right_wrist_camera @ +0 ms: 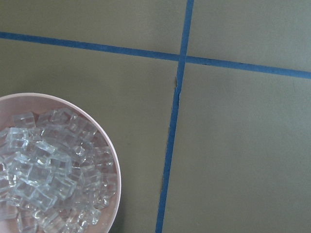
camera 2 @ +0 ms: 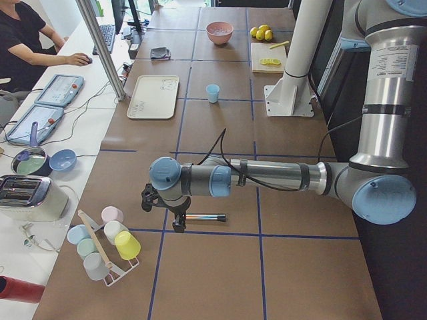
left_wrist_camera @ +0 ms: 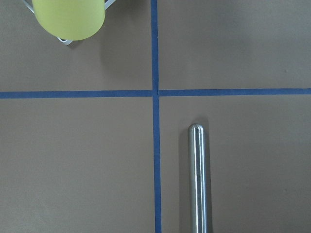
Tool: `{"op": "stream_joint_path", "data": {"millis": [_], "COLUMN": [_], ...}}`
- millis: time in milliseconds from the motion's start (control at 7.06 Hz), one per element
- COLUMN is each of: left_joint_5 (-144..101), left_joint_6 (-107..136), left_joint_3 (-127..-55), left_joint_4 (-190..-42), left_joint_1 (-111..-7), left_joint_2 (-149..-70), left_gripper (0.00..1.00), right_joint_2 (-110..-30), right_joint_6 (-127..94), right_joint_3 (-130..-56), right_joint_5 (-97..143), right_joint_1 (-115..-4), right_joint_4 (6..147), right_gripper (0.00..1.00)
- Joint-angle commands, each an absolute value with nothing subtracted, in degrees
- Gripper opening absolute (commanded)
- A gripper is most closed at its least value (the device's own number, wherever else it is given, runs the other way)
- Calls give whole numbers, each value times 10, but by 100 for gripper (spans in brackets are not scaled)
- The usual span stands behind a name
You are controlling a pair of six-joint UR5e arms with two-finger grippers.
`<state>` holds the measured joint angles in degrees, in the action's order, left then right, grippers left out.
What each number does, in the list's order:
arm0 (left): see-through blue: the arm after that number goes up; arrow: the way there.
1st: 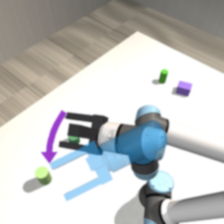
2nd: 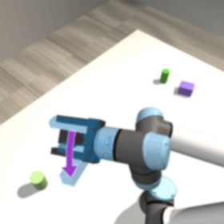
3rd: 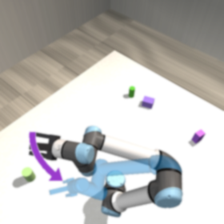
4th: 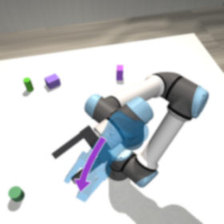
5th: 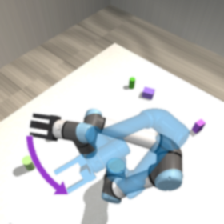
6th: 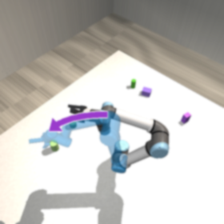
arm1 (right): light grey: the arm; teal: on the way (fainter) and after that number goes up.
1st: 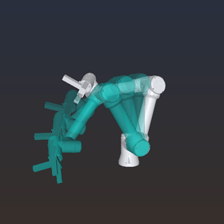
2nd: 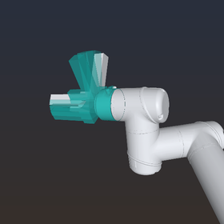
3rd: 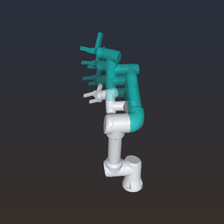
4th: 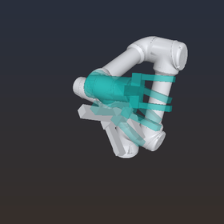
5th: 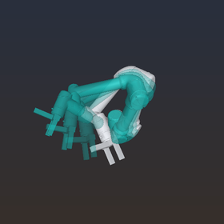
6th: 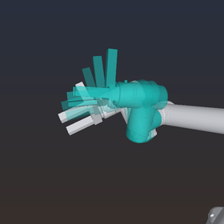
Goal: Mash ice and strawberries in cup
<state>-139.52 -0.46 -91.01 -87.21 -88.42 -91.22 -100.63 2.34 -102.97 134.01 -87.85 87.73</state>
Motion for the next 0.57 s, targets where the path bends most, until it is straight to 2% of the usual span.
{"op": "stream_joint_path", "data": {"millis": [0,142,425], "left_joint_5": [-1393,-1391,-1394], "left_joint_6": [-6,-5,-8], "left_joint_3": [-917,-969,-1007], "left_joint_4": [-874,-875,-875], "left_joint_1": [-883,-883,-885], "left_joint_2": [-899,-857,-824], "left_gripper": [100,100,100], "right_joint_2": [-1002,-1003,-1004], "right_joint_6": [24,25,25], "right_joint_3": [-1029,-1029,-1029], "right_joint_5": [1339,1338,1335], "right_joint_1": [-879,-879,-879], "right_joint_4": [879,878,877], "right_gripper": [100,100,100]}}
